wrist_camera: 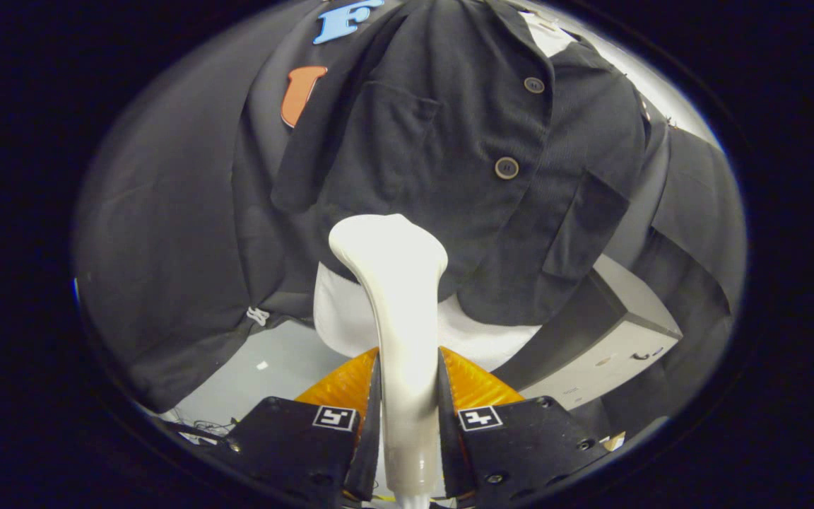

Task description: Iron the clothes twice with a garment steamer, once on the left side and once on the right side.

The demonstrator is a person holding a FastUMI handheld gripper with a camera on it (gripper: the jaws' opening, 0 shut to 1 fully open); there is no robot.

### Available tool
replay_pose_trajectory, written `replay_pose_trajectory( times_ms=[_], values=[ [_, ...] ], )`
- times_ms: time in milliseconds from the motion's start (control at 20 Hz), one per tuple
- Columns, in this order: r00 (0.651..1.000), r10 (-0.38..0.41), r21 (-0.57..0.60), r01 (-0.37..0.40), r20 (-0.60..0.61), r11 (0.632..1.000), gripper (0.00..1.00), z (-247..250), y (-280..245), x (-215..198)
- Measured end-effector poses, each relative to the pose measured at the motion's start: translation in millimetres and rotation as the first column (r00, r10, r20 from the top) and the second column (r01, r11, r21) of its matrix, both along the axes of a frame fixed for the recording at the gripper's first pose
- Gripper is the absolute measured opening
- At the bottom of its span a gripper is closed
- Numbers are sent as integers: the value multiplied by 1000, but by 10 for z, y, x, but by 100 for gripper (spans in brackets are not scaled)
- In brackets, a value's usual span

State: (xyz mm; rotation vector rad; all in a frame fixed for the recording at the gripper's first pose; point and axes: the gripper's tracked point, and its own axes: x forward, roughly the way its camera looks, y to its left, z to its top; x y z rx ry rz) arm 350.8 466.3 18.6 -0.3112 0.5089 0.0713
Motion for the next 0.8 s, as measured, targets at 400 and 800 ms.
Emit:
replay_pose_trajectory(
  times_ms=[400, 800],
  values=[
    [1000, 1, 89, 1, -24, 996, 39, -8, -148, -116],
    [993, 36, 264, -64, 110, 962, 39, 363, -883, -511]
  ],
)
